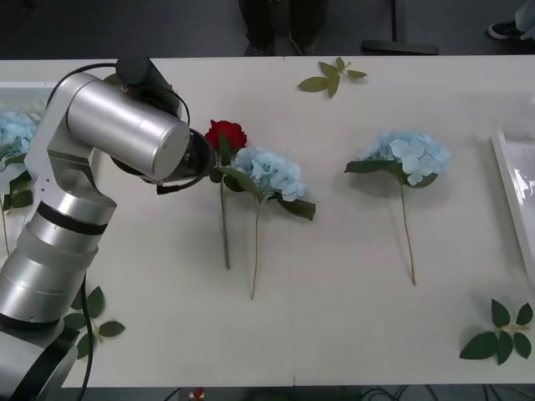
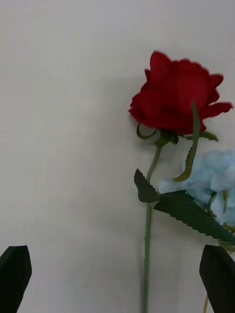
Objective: Place the red flowers into the right box and the blue flowers into the left box. If a person shows an open palm, hand one flower to the person first, then continue sorting.
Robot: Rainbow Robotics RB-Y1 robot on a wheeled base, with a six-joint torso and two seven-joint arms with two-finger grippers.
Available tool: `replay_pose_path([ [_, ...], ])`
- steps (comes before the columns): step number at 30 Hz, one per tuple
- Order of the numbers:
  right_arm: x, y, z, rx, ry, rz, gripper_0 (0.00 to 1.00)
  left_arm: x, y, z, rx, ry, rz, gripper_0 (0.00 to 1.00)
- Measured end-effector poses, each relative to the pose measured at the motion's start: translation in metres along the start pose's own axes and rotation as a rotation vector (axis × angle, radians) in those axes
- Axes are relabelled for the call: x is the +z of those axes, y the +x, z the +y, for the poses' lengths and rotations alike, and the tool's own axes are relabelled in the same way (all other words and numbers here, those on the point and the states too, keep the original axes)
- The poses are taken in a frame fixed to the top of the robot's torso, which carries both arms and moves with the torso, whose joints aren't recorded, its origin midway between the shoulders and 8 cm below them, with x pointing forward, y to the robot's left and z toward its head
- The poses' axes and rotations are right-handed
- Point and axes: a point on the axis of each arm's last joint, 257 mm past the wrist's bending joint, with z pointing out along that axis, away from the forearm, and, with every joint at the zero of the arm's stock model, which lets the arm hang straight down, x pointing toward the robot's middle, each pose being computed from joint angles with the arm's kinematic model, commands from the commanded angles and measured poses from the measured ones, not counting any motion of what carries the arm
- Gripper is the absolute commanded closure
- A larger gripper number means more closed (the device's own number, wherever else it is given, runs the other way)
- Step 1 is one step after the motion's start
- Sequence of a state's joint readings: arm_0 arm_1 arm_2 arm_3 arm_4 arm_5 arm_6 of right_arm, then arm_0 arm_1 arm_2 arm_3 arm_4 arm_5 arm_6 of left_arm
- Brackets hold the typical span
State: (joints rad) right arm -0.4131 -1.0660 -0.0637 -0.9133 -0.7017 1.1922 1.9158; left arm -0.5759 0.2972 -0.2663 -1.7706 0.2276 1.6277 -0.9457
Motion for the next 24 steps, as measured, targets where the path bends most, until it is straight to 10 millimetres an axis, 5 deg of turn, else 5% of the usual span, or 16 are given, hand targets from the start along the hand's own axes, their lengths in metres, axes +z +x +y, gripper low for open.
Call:
replay_pose_path([
  [3, 0.004, -0.004, 0.008, 0.014, -0.013, -0.02, 1.0, 0.012, 0.013, 0.004, 0.011, -0.024, 0.038, 0.0],
  [4, 0.005, -0.006, 0.009, 0.017, -0.01, -0.028, 0.91, 0.015, 0.015, 0.005, 0.011, -0.029, 0.046, 0.0],
  [8, 0.012, -0.012, 0.011, 0.008, 0.014, -0.054, 0.23, 0.025, 0.017, 0.009, 0.022, -0.054, 0.041, 0.0],
  [9, 0.013, -0.013, 0.012, 0.004, 0.017, -0.057, 0.17, 0.028, 0.018, 0.008, 0.025, -0.053, 0.038, 0.0],
  [19, 0.017, -0.016, 0.028, -0.007, -0.017, -0.065, 0.13, 0.056, 0.04, -0.001, 0.05, -0.062, 0.059, 0.0],
  [24, 0.0, -0.022, 0.069, -0.021, -0.144, -0.048, 0.13, 0.06, 0.05, -0.006, 0.073, -0.07, 0.07, 0.0],
])
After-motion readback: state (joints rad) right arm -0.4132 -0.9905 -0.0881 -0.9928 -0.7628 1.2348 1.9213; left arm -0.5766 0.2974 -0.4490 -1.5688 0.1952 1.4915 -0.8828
